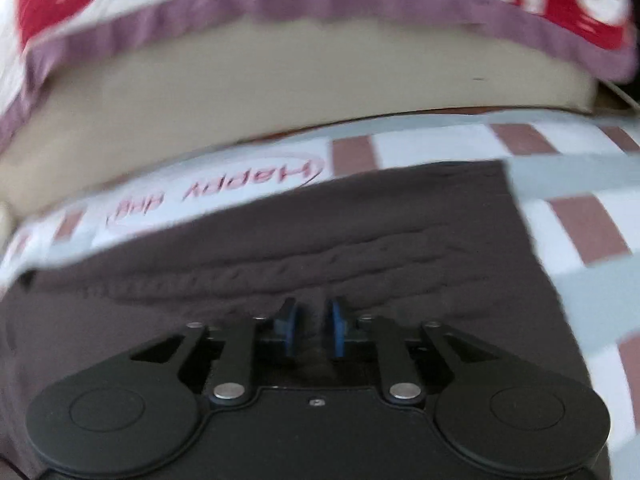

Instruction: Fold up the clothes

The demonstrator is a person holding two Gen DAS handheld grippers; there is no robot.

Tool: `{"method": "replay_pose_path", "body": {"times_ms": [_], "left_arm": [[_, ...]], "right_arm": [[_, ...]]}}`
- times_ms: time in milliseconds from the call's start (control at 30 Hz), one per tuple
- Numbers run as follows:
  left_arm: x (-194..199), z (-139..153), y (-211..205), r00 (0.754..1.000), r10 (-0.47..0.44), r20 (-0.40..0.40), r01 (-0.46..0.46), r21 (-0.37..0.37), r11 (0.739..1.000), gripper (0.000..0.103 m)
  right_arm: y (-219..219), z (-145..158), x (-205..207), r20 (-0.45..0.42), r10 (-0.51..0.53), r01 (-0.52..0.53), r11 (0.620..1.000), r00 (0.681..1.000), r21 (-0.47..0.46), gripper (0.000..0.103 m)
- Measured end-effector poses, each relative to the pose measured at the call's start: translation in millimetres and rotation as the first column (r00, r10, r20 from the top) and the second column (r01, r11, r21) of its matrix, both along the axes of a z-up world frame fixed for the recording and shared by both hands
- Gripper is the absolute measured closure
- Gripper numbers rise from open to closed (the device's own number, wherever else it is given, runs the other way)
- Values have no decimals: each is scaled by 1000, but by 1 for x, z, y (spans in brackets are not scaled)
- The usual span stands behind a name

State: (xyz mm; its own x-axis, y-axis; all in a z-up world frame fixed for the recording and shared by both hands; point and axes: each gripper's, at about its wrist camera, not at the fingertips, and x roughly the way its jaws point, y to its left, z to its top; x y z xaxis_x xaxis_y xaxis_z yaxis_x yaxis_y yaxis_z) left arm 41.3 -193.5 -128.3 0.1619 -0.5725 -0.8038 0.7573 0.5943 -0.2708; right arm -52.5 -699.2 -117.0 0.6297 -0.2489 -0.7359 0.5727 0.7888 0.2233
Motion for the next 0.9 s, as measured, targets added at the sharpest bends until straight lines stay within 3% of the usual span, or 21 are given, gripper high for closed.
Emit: {"method": "replay_pose_path", "body": {"times_ms": [33, 100, 200, 267, 400, 467, 500, 533, 567, 733, 767, 833, 900], "left_arm": [[-1, 2, -1, 1000, 0, 11, 0, -5, 1000, 51], [-4, 6, -4, 999, -2, 40, 3, -19, 1000, 51], [-14, 18, -5, 991, -14, 133, 24, -79, 997, 52], [-20, 23, -7, 985, -12, 170, 30, -103, 994, 52], [-19, 18, -13, 992, 7, 128, 5, -86, 996, 51], [-19, 14, -16, 993, 9, 114, -1, -74, 997, 51], [-19, 12, -17, 994, 10, 110, -3, -67, 998, 51], [-19, 11, -19, 993, 5, 116, 2, -62, 998, 51], [-20, 10, -21, 992, -4, 129, 12, -58, 998, 51], [-22, 7, -27, 980, -27, 196, 34, -31, 999, 51], [-20, 4, -28, 981, -27, 194, 32, -20, 999, 51], [-18, -2, -27, 983, -21, 184, 23, -8, 1000, 51], [-17, -4, -23, 983, -18, 181, 21, -11, 1000, 50]], "right_arm": [[0, 8, -12, 10, -30, 30, 1000, 999, 6, 57], [-1, 22, -37, 34, -97, 94, 994, 995, 63, 48], [-3, 26, -84, 72, -224, 198, 943, 972, 267, 48], [9, 24, -113, 73, -286, 244, 903, 955, 355, 48], [52, 23, -161, 34, -413, 370, 846, 910, 383, 46], [68, 19, -171, 84, -449, 364, 807, 889, 464, 46], [71, 17, -172, 114, -460, 346, 788, 881, 509, 41], [75, 16, -167, 122, -443, 332, 803, 888, 495, 32], [81, 17, -160, 122, -415, 321, 830, 902, 457, 30], [108, 20, -127, 98, -276, 243, 935, 956, 259, 31], [114, 21, -120, 89, -248, 224, 950, 965, 219, 36], [125, 23, -107, 69, -193, 182, 974, 979, 137, 93], [136, 24, -93, 44, -139, 136, 989, 989, 55, 94]]}}
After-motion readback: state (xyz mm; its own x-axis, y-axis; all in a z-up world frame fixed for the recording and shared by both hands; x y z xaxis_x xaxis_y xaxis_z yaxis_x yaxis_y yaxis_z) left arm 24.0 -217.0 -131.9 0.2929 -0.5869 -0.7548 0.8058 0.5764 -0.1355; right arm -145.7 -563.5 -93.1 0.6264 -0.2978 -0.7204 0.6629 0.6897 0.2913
